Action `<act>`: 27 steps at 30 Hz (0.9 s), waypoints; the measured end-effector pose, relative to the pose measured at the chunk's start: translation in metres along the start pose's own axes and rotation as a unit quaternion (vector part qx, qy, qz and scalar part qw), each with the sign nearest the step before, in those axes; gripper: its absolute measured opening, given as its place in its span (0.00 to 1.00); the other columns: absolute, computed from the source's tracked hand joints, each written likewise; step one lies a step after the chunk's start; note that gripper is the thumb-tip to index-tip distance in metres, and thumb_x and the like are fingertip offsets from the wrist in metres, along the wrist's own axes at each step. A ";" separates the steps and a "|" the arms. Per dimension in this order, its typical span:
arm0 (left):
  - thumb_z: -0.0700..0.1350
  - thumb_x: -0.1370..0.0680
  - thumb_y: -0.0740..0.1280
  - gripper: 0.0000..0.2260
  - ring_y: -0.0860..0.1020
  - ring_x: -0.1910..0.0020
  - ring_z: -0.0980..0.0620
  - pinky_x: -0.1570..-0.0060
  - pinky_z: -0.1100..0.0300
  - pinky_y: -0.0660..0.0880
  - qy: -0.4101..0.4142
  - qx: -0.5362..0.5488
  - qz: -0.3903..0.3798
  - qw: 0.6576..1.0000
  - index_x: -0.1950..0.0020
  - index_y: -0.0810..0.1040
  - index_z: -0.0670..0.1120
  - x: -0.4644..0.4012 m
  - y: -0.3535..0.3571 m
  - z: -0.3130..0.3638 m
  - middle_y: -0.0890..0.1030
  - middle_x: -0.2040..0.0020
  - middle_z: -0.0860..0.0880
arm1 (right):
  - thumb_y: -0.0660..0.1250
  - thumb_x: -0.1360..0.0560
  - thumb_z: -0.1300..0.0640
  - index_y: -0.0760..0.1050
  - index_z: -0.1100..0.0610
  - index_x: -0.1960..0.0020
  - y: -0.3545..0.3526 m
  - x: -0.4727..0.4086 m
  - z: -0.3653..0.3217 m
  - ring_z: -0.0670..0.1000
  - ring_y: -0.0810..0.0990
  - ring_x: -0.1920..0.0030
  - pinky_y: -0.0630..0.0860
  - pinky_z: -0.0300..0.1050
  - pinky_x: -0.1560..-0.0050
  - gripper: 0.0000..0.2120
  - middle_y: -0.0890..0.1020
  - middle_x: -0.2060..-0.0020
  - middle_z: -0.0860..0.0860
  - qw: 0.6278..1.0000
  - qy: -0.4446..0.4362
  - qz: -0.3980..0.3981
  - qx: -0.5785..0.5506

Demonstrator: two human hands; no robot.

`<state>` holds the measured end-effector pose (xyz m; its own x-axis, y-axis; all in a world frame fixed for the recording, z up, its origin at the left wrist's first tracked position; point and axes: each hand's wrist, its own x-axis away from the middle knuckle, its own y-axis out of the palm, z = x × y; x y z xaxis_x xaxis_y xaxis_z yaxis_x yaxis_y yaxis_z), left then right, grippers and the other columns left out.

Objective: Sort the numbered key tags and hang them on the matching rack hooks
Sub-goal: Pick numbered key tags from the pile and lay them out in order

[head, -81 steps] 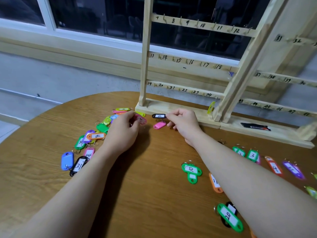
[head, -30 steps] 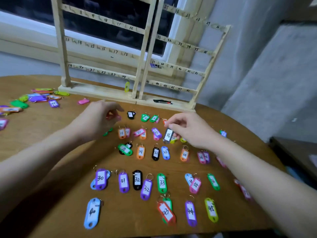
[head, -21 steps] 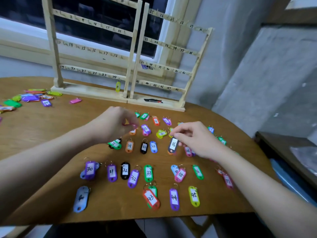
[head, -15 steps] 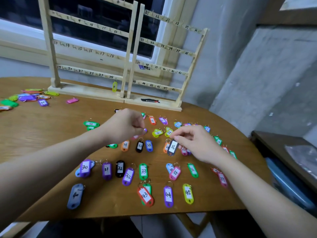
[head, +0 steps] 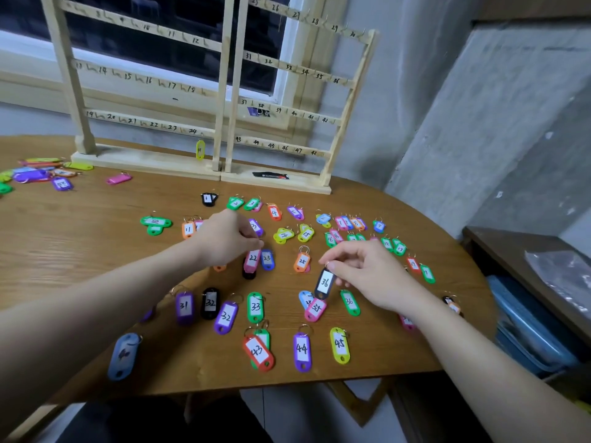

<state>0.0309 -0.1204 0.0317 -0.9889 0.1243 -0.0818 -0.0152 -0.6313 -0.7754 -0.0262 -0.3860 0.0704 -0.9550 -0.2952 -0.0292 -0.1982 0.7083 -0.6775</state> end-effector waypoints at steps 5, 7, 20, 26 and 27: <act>0.55 0.24 0.73 0.07 0.75 0.47 0.47 0.39 0.46 0.69 0.018 -0.107 0.034 0.994 0.59 0.79 0.56 0.000 0.006 -0.003 0.82 0.54 0.52 | 0.69 0.20 0.62 0.84 0.50 0.51 -0.007 0.004 0.007 0.45 0.83 0.63 0.81 0.42 0.56 0.09 0.87 0.60 0.48 1.000 0.009 0.000 0.003; 0.55 0.23 0.72 0.07 0.74 0.47 0.47 0.39 0.45 0.67 0.026 -0.130 0.037 0.990 0.60 0.79 0.56 0.000 0.008 -0.005 0.81 0.52 0.52 | 0.69 0.21 0.63 0.84 0.51 0.52 -0.011 0.005 0.014 0.46 0.83 0.63 0.79 0.40 0.58 0.08 0.86 0.61 0.45 1.000 0.021 0.004 -0.003; 0.54 0.21 0.69 0.09 0.76 0.44 0.48 0.37 0.49 0.63 0.059 -0.130 0.088 0.986 0.47 0.83 0.51 -0.009 -0.006 0.004 0.82 0.47 0.51 | 0.69 0.20 0.56 0.83 0.45 0.54 -0.023 0.003 0.039 0.52 0.77 0.67 0.72 0.40 0.63 0.08 0.84 0.67 0.51 0.990 0.061 -0.031 0.125; 0.52 0.22 0.69 0.06 0.76 0.48 0.50 0.41 0.50 0.64 0.066 -0.104 0.112 0.986 0.49 0.81 0.52 -0.007 -0.020 -0.008 0.80 0.51 0.54 | 0.69 0.21 0.56 0.82 0.43 0.55 -0.030 -0.003 0.037 0.49 0.75 0.69 0.73 0.39 0.64 0.09 0.79 0.71 0.48 0.978 0.052 -0.050 0.194; 0.53 0.22 0.69 0.05 0.76 0.49 0.50 0.43 0.51 0.63 0.064 -0.103 0.117 0.986 0.50 0.81 0.52 -0.007 -0.023 -0.012 0.80 0.52 0.55 | 0.69 0.21 0.57 0.82 0.43 0.55 -0.031 -0.004 0.037 0.46 0.73 0.70 0.71 0.36 0.65 0.09 0.77 0.73 0.45 0.976 0.050 -0.052 0.207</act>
<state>0.0400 -0.0978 0.0430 -0.9351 0.0969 -0.3408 0.2539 -0.4876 -0.8353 -0.0079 -0.4301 0.0647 -0.9555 -0.2726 0.1128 -0.2081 0.3518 -0.9127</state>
